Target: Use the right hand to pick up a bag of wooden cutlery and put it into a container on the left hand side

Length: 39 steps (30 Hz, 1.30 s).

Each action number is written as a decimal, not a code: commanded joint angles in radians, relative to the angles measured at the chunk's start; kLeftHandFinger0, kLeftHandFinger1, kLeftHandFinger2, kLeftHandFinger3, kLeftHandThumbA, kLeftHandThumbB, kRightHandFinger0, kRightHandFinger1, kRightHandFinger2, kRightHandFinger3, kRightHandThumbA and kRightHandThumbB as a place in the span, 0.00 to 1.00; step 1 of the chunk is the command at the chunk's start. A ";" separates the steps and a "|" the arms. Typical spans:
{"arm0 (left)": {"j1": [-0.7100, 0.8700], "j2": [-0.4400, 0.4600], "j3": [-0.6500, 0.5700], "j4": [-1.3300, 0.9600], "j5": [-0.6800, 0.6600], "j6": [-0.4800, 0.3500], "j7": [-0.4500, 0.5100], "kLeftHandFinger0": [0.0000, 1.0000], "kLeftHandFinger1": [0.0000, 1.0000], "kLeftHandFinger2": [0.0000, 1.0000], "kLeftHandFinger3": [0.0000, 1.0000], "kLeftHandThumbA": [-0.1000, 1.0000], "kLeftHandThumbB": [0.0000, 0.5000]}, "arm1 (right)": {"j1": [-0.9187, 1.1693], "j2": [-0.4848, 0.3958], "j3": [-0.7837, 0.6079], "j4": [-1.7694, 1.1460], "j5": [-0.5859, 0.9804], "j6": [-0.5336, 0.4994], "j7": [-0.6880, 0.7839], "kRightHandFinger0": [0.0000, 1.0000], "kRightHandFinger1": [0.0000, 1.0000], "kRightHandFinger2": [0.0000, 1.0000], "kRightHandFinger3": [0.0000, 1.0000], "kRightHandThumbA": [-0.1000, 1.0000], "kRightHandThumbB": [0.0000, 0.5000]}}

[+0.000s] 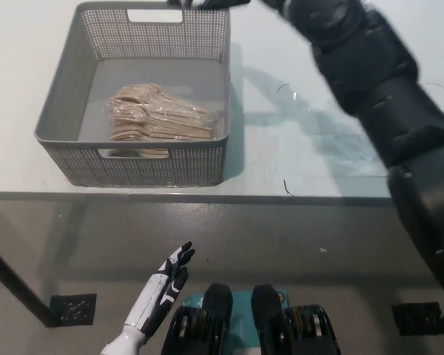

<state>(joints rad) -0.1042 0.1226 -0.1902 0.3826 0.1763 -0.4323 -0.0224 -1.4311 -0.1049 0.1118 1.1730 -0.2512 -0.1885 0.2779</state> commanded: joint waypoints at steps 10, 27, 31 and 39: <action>-0.022 0.030 0.002 -0.025 0.003 -0.038 -0.001 1.00 1.00 1.00 1.00 1.00 0.68 | 0.538 -0.117 -0.238 -1.012 0.292 0.141 0.026 1.00 1.00 1.00 1.00 0.94 0.71; -0.032 0.025 0.015 -0.010 -0.022 -0.038 0.005 1.00 1.00 1.00 1.00 1.00 0.68 | 1.170 0.082 -0.230 -1.060 0.365 -0.057 -0.022 1.00 1.00 1.00 1.00 1.00 0.40; -0.034 0.029 0.018 -0.011 -0.025 -0.038 0.000 1.00 1.00 1.00 1.00 1.00 0.70 | 1.279 0.115 -0.225 -1.029 0.366 -0.108 -0.018 1.00 1.00 1.00 1.00 1.00 0.27; -0.049 0.029 0.029 0.002 -0.041 -0.038 -0.006 1.00 1.00 1.00 1.00 1.00 0.72 | 1.405 0.145 -0.215 -1.004 0.411 -0.122 -0.004 1.00 1.00 1.00 1.00 1.00 0.22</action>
<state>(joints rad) -0.1271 0.1390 -0.1682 0.3930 0.1578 -0.4322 -0.0227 -0.0430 0.0229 -0.1036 0.1811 0.0837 -0.2298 0.2801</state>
